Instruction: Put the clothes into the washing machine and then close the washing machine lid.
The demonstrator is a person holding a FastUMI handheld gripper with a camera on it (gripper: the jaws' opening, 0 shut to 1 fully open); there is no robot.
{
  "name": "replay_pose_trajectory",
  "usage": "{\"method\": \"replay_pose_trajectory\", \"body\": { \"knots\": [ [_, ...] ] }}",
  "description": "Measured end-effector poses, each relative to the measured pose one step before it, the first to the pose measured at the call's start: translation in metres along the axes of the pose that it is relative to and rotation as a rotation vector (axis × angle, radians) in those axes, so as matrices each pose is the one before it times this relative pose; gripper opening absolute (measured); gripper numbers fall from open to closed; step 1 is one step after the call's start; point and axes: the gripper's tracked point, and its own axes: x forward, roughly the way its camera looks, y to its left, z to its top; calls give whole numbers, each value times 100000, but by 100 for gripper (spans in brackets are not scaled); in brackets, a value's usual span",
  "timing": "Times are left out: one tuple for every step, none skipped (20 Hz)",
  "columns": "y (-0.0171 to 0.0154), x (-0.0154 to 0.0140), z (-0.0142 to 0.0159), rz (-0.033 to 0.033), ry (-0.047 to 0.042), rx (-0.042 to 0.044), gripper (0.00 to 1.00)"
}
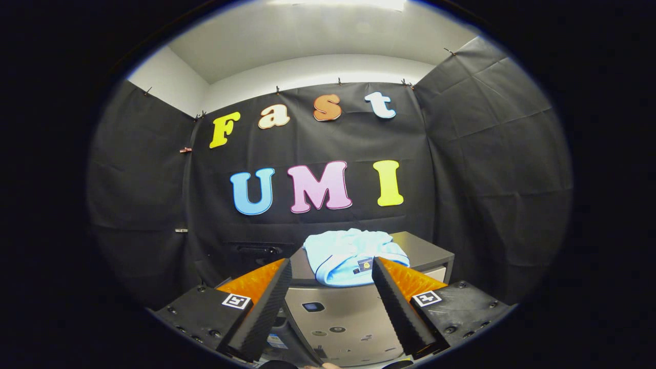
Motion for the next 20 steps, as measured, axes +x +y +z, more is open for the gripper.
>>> {"method": "replay_pose_trajectory", "body": {
  "knots": [
    [-23, 862, 173, -57, 221, 440, 98],
    [-87, 841, 33, -124, 411, 218, 99],
    [-119, 991, 6, -318, 855, 47, 99],
    [-179, 962, 67, -266, 924, 226, 98],
    [-216, 1070, 51, -293, 1145, 633, 99],
    [-214, 1029, -17, -33, 1423, 644, 99],
    [-67, 953, 56, -76, 1367, 731, 99],
    [-121, 983, 214, -90, 1027, 649, 99],
    [-210, 994, 166, -346, 868, 450, 99],
    [-368, 938, 60, -704, 673, 329, 98],
    [-262, 1068, 187, -971, 812, 194, 98],
    [-282, 997, -2, -656, 1149, -77, 98],
    [-163, 1030, 81, -262, 1360, 90, 98],
    [-232, 945, 37, -329, 1621, 233, 98],
    [-127, 1074, 37, 45, 1747, 130, 99],
    [-221, 1205, -86, -169, 2398, 133, 98],
    [-231, 1161, -38, -357, 2289, 46, 99],
    [-219, 1245, -110, -522, 2135, -77, 99],
    [-230, 1152, -168, -392, 2424, -419, 99],
    [-177, 1068, -355, -112, 2962, -602, 99]
  ]
}}
